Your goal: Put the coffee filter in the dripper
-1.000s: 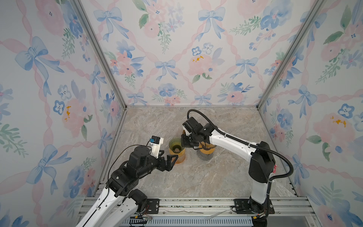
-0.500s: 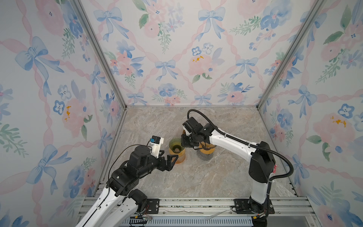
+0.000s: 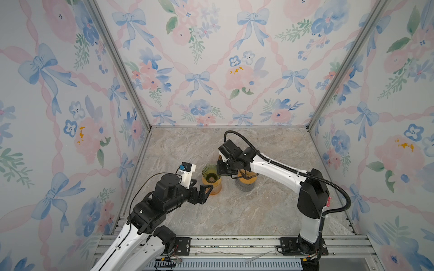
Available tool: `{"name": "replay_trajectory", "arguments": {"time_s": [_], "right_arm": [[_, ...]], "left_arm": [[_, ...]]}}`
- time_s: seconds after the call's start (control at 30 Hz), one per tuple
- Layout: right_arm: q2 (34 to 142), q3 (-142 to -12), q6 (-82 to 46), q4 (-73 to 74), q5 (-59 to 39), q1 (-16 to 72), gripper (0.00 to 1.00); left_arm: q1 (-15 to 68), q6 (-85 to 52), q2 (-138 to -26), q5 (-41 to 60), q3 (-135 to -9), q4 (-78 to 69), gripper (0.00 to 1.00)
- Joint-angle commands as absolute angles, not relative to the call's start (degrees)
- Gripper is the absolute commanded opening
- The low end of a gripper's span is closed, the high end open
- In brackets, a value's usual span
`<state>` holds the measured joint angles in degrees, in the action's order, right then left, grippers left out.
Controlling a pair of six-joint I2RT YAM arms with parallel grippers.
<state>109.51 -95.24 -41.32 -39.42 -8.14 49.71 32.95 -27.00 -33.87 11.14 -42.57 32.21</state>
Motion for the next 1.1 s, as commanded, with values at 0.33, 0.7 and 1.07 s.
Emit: {"name": "replay_trajectory", "arguments": {"time_s": [0.33,0.7,1.07], "right_arm": [[109.68,-100.26,-39.91,-45.3,-3.33,51.27,0.14],[110.48,-101.17,-39.89,-46.05,-2.81,51.42,0.13],[108.9,-99.41,-41.04,-43.2,-4.23,50.8,0.15]], "left_arm": [[32.61,-26.55,-34.1,11.85,-40.82,31.7,0.98],[32.67,-26.6,-34.05,11.76,-40.86,31.78,0.98],[32.62,-26.76,-34.45,11.36,-40.81,31.73,0.98]]}}
